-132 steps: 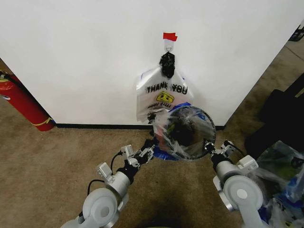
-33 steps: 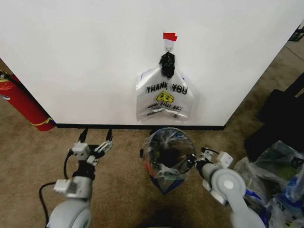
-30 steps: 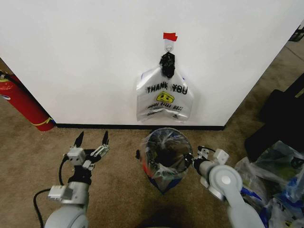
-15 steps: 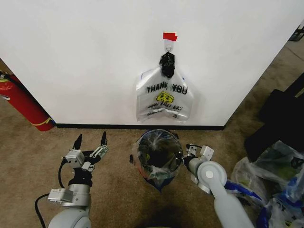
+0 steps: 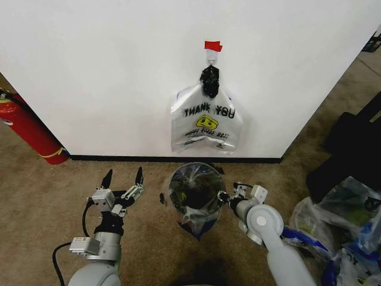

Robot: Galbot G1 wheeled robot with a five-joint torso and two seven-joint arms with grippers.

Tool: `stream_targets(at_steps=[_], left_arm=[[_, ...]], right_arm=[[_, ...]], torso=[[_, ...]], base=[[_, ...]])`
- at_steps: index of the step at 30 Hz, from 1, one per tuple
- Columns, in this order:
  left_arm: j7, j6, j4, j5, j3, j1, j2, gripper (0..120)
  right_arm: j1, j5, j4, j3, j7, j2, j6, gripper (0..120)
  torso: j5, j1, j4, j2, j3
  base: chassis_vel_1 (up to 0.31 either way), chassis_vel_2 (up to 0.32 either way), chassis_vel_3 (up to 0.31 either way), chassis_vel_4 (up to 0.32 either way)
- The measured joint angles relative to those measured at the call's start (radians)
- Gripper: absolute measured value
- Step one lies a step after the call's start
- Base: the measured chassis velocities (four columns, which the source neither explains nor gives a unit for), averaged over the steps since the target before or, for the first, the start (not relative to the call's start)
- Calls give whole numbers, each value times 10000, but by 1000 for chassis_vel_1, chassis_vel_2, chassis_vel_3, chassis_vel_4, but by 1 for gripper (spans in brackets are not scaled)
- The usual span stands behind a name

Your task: Pick up the garbage bag from the wall and place it over the trash bin.

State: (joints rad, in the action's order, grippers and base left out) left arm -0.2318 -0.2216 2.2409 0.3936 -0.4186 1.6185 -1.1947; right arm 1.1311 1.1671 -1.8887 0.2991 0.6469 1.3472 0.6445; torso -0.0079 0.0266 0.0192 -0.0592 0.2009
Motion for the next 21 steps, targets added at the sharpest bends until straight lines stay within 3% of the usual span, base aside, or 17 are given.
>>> stream_targets(at_steps=[14, 21], left_arm=[[-41, 23, 141, -151, 96, 115, -22, 100], [-46, 24, 141, -250, 196, 147, -9, 100]], right_arm=[[101, -205, -13, -7, -632, -38, -237, 97], [235, -320, -6, -2, -1012, -117, -281, 100]], torso=[[0, 0, 0, 0, 0], [0, 0, 0, 0, 0]], base=[[0, 0, 0, 0], [0, 0, 0, 0]])
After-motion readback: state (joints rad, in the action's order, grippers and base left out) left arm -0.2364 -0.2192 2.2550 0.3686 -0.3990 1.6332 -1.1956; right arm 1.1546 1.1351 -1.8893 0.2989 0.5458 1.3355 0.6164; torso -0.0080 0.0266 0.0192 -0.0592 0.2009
